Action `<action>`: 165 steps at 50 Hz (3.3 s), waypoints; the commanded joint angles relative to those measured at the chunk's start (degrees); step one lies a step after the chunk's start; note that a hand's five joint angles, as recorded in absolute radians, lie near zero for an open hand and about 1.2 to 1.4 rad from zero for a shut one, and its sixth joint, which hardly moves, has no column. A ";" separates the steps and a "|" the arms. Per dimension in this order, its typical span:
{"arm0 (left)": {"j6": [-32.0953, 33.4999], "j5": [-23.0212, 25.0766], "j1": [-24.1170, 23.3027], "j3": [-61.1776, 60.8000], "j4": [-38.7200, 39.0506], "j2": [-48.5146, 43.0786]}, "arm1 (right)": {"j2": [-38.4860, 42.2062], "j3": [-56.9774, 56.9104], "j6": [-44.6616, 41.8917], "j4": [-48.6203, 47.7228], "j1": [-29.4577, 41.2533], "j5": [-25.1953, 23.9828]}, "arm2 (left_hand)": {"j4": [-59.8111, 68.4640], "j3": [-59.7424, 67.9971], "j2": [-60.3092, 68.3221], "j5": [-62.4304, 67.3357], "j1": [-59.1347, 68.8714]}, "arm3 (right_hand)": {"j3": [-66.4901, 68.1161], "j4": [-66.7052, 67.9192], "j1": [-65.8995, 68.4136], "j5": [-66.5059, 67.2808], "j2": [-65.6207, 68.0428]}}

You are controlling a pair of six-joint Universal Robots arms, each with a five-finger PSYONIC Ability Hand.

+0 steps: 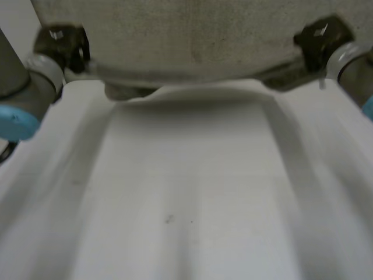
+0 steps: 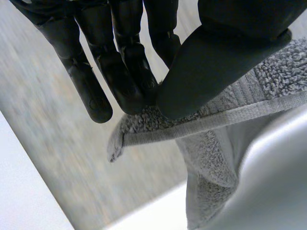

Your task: Fold the towel.

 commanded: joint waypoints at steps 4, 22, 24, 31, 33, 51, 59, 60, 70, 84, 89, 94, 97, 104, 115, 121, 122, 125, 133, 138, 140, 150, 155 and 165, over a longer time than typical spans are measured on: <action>0.64 0.02 0.27 -15.44 9.49 -6.98 | 6.23 16.62 -6.05 -9.93 -0.04 -2.31 | 10.21 10.25 10.24 10.61 10.97 | 4.02 3.25 3.78 1.85 3.50; 14.53 -0.33 -0.26 -34.79 6.95 4.16 | -11.95 38.96 -9.49 -4.49 -0.92 -2.22 | 10.21 10.25 10.24 10.61 10.97 | 4.02 3.25 3.78 1.85 3.50; 14.79 -0.33 -0.34 -39.16 4.76 9.59 | -17.73 44.47 -11.50 -2.39 -1.53 -2.22 | 10.21 10.25 10.24 10.61 10.97 | 4.02 3.25 3.78 1.85 3.50; 18.12 -0.33 -0.08 -47.77 -5.15 19.52 | -27.05 55.28 -19.14 2.79 -6.27 -2.57 | 10.21 10.25 10.24 10.61 10.97 | 4.02 3.25 3.78 1.85 3.50; 19.80 -0.42 -0.08 -49.91 -7.82 22.09 | -29.79 57.68 -21.36 4.56 -7.16 -2.66 | 10.21 10.25 10.24 10.61 10.97 | 4.02 3.25 3.78 1.85 3.50; 25.69 -0.51 -1.22 -44.19 -3.16 17.79 | -23.99 52.32 -26.19 2.89 -9.18 -5.03 | 10.21 10.25 10.24 10.61 10.97 | 4.02 3.25 3.78 1.85 3.50; 22.09 -0.77 -2.36 -23.14 -3.25 -2.13 | -5.83 33.45 -17.94 0.78 -6.11 -4.69 | 10.21 10.25 10.24 10.61 10.97 | 4.02 3.25 3.78 1.85 3.50; 22.09 -0.77 -2.36 -23.10 -3.25 -2.16 | -5.80 33.42 -17.93 0.78 -6.11 -4.68 | 10.21 10.25 10.24 10.61 10.97 | 4.02 3.25 3.78 1.85 3.50; 21.91 -5.07 -3.86 -0.81 -5.61 -18.67 | 11.67 11.65 -15.82 -0.18 -2.16 2.08 | 10.21 10.25 10.24 10.61 10.97 | 4.02 3.25 3.78 1.85 3.50; 21.82 -6.05 -3.95 13.73 -11.34 -27.13 | 20.83 -2.53 -16.26 0.52 -0.83 5.78 | 10.21 10.25 10.24 10.61 10.97 | 4.02 3.25 3.78 1.85 3.50; 21.82 -5.96 -4.03 15.75 -11.25 -28.00 | 22.06 -3.93 -16.26 0.52 -0.83 6.39 | 10.21 10.25 10.24 10.61 10.97 | 4.02 3.25 3.78 1.85 3.50; 21.82 -6.13 -4.56 18.12 -11.25 -29.14 | 23.81 -6.13 -16.43 0.52 -0.75 7.97 | 10.21 10.25 10.24 10.61 10.97 | -13.08 -13.84 -13.31 -15.24 -13.59; 21.82 -6.31 -4.91 18.03 -11.42 -29.32 | 24.08 -6.40 -16.26 -0.09 -0.75 8.06 | -14.75 -14.70 -14.72 -14.34 -13.99 | -65.98 -66.75 -66.22 -68.15 -66.50; 21.74 -6.75 -6.14 17.33 -12.21 -28.62 | 23.73 -7.10 -15.47 -2.11 0.31 7.80 | -59.79 -59.75 -59.76 -59.39 -59.03 | -65.98 -66.75 -66.22 -68.15 -66.50; 17.27 -11.76 -6.06 15.14 -13.53 -22.75 | 16.54 -5.00 -6.43 -5.98 0.14 7.54 | -59.79 -59.75 -59.76 -59.39 -59.03 | -65.98 -66.75 -66.22 -68.15 -66.50; 13.65 -11.23 -5.79 8.30 -13.10 -14.84 | 9.16 3.86 -3.07 -6.77 -0.30 7.09 | -59.79 -59.75 -59.76 -59.39 -59.03 | -65.98 -66.75 -66.22 -68.15 -66.50; 13.65 -11.23 -5.79 8.28 -13.09 -14.82 | 9.14 3.89 -3.07 -6.78 -0.31 7.09 | -59.79 -59.75 -59.76 -59.39 -59.03 | -65.98 -66.75 -66.22 -68.15 -66.50; 13.39 -11.06 -5.79 4.67 -12.57 -10.95 | 5.27 9.60 -2.99 -7.48 -0.92 6.48 | -59.58 -59.53 -59.55 -59.17 -58.82 | -65.98 -66.75 -66.22 -68.15 -66.50; 13.39 -7.54 -5.44 -8.07 -12.04 -0.85 | -5.10 26.65 -2.90 -9.59 -3.21 1.91 | -58.06 -58.02 -58.03 -57.66 -57.30 | -65.98 -66.75 -66.22 -68.15 -66.50; 13.47 -4.99 -4.91 -16.42 -10.98 3.90 | -10.90 35.00 -2.55 -9.50 -4.96 -1.78 | -58.06 -58.02 -58.03 -57.66 -57.30 | -65.98 -66.75 -66.22 -68.15 -66.50; 13.47 -4.64 -4.48 -21.41 -10.11 6.17 | -13.26 39.46 -2.55 -9.06 -5.93 -3.27 | -58.06 -58.02 -58.03 -57.66 -57.30 | -65.98 -66.75 -66.22 -68.15 -66.50; 13.39 -3.67 -4.03 -33.03 -1.67 9.09 | -13.62 50.56 -2.20 -14.25 -9.80 -8.64 | -58.57 -58.52 -58.54 -58.16 -57.81 | -64.72 -65.49 -64.95 -66.89 -65.24; 13.21 -3.67 -4.39 -36.20 2.29 9.26 | -10.64 53.28 -2.37 -19.87 -10.50 -9.60 | -58.74 -58.69 -58.71 -58.33 -57.98 | -59.51 -60.28 -59.74 -61.67 -60.02; 13.03 -3.67 -4.74 -38.39 5.63 9.09 | -3.70 51.71 -3.25 -25.14 -11.82 -9.08 | -58.91 -58.86 -58.87 -58.50 -58.15 | -33.36 -34.13 -33.59 -35.53 -33.87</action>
